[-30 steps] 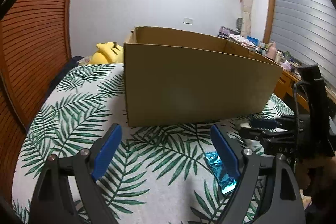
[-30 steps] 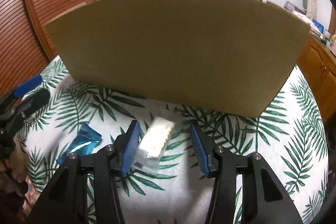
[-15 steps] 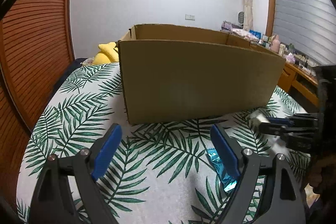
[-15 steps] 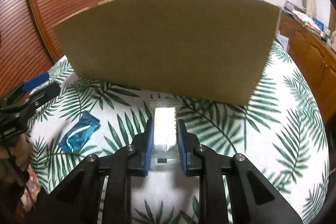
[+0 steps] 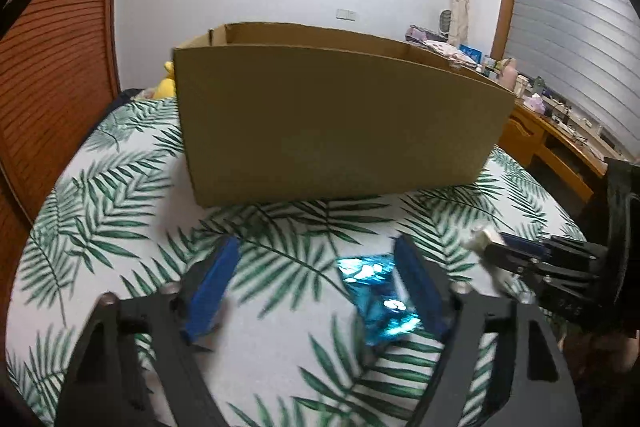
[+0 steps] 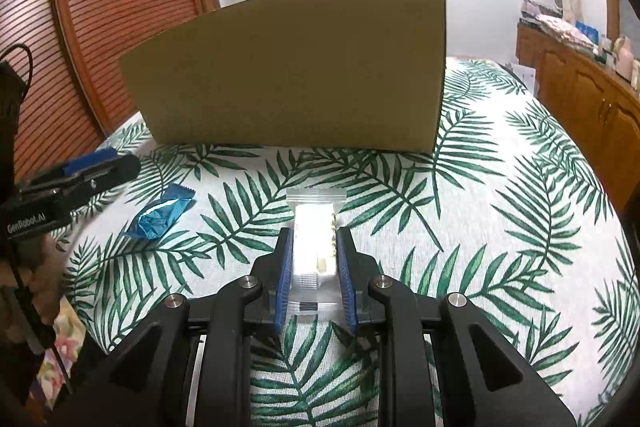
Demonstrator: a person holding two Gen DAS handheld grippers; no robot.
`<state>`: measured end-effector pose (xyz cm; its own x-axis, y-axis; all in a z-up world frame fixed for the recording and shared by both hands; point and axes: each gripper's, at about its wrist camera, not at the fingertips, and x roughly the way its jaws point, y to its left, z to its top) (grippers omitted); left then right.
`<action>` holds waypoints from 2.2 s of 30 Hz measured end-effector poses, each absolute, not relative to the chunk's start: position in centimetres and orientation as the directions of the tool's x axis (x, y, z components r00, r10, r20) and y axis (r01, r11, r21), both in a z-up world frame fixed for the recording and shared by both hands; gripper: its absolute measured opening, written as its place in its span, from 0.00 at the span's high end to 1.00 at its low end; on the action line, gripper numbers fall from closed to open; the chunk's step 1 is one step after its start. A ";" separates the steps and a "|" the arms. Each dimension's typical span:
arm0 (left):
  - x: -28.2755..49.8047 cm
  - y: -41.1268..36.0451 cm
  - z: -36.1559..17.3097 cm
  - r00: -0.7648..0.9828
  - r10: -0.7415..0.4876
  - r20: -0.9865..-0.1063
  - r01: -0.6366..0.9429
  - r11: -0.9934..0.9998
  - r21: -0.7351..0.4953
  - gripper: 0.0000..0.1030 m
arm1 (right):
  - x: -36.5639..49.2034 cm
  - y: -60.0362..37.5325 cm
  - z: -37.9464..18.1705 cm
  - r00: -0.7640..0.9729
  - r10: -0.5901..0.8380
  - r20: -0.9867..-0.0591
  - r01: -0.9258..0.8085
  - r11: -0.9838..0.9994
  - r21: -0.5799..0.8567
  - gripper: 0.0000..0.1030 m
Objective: Organize snacks
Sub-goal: 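Grasp the blue foil candy with the left tool while the right tool grasps the white bar, then lift the blue candy with the left tool while the right tool carries the white bar over the box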
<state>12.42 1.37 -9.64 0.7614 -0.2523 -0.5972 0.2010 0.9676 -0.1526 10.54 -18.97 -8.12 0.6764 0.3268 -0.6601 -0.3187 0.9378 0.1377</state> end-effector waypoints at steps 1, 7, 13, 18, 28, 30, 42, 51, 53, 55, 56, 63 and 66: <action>12.4 1.1 -9.7 0.754 -0.260 -0.603 0.208 0.966 -0.157 0.41 | 10.6 -18.9 -8.2 0.677 0.329 -0.658 -0.318 0.937 0.140 0.81; 12.2 -0.9 -10.5 0.711 -0.294 -0.639 0.251 0.955 -0.160 0.50 | 10.6 -18.0 -8.5 0.686 0.315 -0.655 -0.320 0.940 0.118 0.81; 12.3 -1.9 -11.3 0.679 -0.300 -0.670 0.273 0.950 -0.149 0.55 | 10.5 -17.4 -8.7 0.694 0.306 -0.651 -0.324 0.941 0.097 0.81; 12.2 -2.4 -12.0 0.673 -0.286 -0.682 0.284 0.952 -0.118 0.71 | 10.1 -16.2 -9.0 0.720 0.255 -0.646 -0.318 0.948 0.019 0.81; 11.8 -1.7 -12.1 0.679 -0.302 -0.669 0.283 0.949 -0.142 0.80 | 10.4 -16.5 -9.0 0.719 0.259 -0.644 -0.316 0.948 0.028 0.81; 11.7 -1.6 -12.1 0.681 -0.305 -0.666 0.280 0.948 -0.149 0.80 | 10.4 -16.4 -9.0 0.719 0.259 -0.644 -0.317 0.948 0.027 0.81; 9.8 -0.6 -8.2 0.717 -0.329 -0.615 0.268 0.944 -0.192 0.80 | 10.3 -17.6 -6.9 0.699 0.315 -0.642 -0.334 0.938 0.095 0.81; 8.7 0.0 -2.1 0.750 -0.359 -0.555 0.305 0.933 -0.191 0.80 | 9.6 -20.2 0.5 0.741 0.341 -0.578 -0.333 0.935 0.125 0.81; 8.8 0.1 -0.8 0.760 -0.360 -0.541 0.310 0.933 -0.185 0.80 | 9.6 -20.6 1.7 0.750 0.343 -0.566 -0.334 0.935 0.123 0.81; 9.1 0.0 0.2 0.762 -0.361 -0.537 0.314 0.932 -0.181 0.80 | 9.5 -20.8 2.9 0.759 0.339 -0.556 -0.335 0.935 0.113 0.81; 9.4 -0.1 0.7 0.763 -0.360 -0.537 0.314 0.932 -0.178 0.80 | 9.6 -20.8 3.5 0.762 0.339 -0.552 -0.339 0.935 0.107 0.81; 11.7 0.1 2.6 0.772 -0.368 -0.518 0.314 0.930 -0.192 0.80 | 10.8 -20.6 6.5 0.765 0.363 -0.532 -0.369 0.924 0.100 0.81; 13.0 0.1 3.2 0.775 -0.370 -0.512 0.315 0.929 -0.194 0.80 | 11.8 -19.9 7.5 0.769 0.361 -0.528 -0.384 0.921 0.070 0.81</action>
<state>13.04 0.15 3.22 0.7754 -0.3699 -0.5117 0.3148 0.9290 -0.1945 11.77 -19.91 7.54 0.7685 0.3610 -0.5282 -0.3843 0.9206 0.0701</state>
